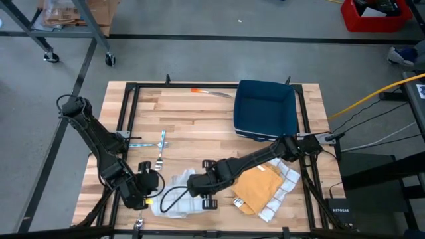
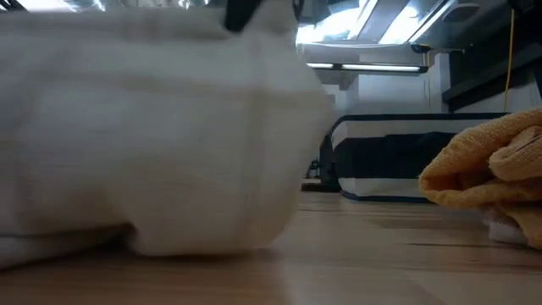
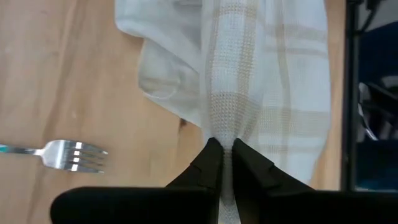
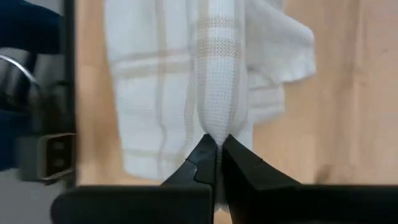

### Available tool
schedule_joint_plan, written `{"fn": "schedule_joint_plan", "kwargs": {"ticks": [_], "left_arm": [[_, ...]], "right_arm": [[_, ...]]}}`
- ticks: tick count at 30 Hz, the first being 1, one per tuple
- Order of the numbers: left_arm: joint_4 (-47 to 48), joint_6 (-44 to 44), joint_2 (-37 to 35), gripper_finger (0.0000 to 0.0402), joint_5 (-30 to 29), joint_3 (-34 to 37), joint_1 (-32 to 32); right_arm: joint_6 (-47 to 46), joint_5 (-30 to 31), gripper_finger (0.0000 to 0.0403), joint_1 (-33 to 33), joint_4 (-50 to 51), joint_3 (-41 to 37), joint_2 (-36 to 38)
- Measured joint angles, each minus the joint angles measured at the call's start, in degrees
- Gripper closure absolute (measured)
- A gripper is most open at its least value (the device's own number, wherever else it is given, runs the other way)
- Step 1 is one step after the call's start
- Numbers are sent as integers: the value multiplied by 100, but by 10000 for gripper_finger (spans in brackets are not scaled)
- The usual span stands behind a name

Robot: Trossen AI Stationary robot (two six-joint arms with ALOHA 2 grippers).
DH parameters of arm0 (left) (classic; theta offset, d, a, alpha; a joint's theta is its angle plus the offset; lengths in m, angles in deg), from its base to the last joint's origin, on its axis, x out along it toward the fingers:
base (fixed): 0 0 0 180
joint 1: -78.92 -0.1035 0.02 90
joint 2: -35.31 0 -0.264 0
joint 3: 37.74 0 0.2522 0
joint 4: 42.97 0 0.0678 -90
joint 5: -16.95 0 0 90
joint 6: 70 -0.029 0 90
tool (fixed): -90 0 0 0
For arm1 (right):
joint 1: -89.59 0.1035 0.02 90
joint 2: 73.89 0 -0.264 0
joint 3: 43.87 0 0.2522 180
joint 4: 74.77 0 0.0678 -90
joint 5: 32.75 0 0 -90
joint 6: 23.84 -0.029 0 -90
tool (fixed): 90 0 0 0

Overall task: Fold towel
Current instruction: Fold the white-and-gray checkered towel

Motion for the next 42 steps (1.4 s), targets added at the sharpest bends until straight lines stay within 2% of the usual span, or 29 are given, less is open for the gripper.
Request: {"fn": "schedule_joint_plan", "kwargs": {"ticks": [3,6,13,16,20,28,35,39,42], "left_arm": [[101,24,20,382,-141,0,0],[206,30,110,376,-253,0,-2],[831,372,767,322,-256,7,-2],[812,409,1100,295,-241,8,-2],[823,547,1389,277,-242,9,-2],[825,620,1115,296,-244,7,-24],[741,651,360,313,-248,4,-258],[-8,708,57,314,-253,1,-345],[-959,334,66,314,-251,0,-309]], "right_arm": [[244,146,381,0,-64,-191,2],[373,546,361,-16,-61,-392,2],[392,1279,262,-184,-45,-742,2],[390,1278,225,-280,-47,-842,2],[378,936,195,-384,-63,-860,2],[367,291,185,-374,-301,-856,2],[369,224,185,-380,-347,-518,2],[271,55,184,-371,-384,-158,2],[78,-131,184,-326,-590,-79,4]]}}
